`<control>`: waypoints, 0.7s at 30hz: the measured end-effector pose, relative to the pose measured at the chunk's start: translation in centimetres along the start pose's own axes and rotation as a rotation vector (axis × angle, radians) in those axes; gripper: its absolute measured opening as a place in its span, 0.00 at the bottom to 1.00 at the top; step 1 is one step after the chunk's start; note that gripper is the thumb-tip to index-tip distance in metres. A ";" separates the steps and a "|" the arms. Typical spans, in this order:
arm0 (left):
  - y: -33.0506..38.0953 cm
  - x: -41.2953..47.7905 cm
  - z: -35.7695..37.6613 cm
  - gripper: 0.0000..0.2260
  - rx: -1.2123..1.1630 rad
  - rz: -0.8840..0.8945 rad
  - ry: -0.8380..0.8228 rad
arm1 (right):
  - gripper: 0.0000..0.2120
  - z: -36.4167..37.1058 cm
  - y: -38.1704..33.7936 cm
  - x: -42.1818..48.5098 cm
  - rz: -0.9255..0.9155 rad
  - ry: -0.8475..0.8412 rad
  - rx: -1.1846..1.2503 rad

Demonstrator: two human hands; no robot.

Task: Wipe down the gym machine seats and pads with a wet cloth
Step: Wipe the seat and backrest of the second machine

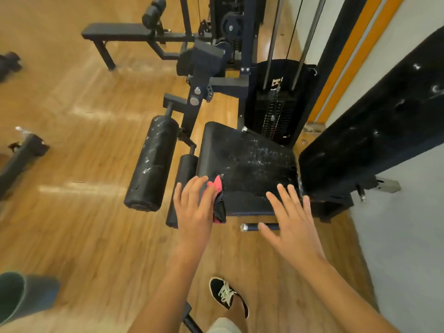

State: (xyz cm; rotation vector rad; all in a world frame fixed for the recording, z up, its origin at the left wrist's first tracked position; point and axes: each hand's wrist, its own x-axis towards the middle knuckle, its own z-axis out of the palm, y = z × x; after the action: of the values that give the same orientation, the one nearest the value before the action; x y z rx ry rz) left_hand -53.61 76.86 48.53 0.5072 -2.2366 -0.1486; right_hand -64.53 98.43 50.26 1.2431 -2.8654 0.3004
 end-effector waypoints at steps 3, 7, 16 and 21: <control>-2.2 2.5 4.0 0.08 0.012 0.003 0.003 | 0.36 2.2 0.4 4.7 0.018 -0.043 0.039; -4.6 5.5 9.7 0.12 0.071 -0.034 -0.056 | 0.35 5.0 1.7 10.2 0.034 -0.068 0.086; -8.5 10.6 21.0 0.16 0.149 -0.134 -0.201 | 0.34 13.4 6.7 21.6 0.047 -0.205 0.168; -12.5 12.9 27.4 0.11 0.140 -0.178 -0.157 | 0.35 18.2 7.4 29.2 0.032 -0.274 0.206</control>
State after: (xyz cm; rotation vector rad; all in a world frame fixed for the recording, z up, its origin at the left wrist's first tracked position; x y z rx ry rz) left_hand -77.81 58.64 36.21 0.7958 -2.3635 -0.1284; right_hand -88.61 79.02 33.40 1.3702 -3.1559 0.4707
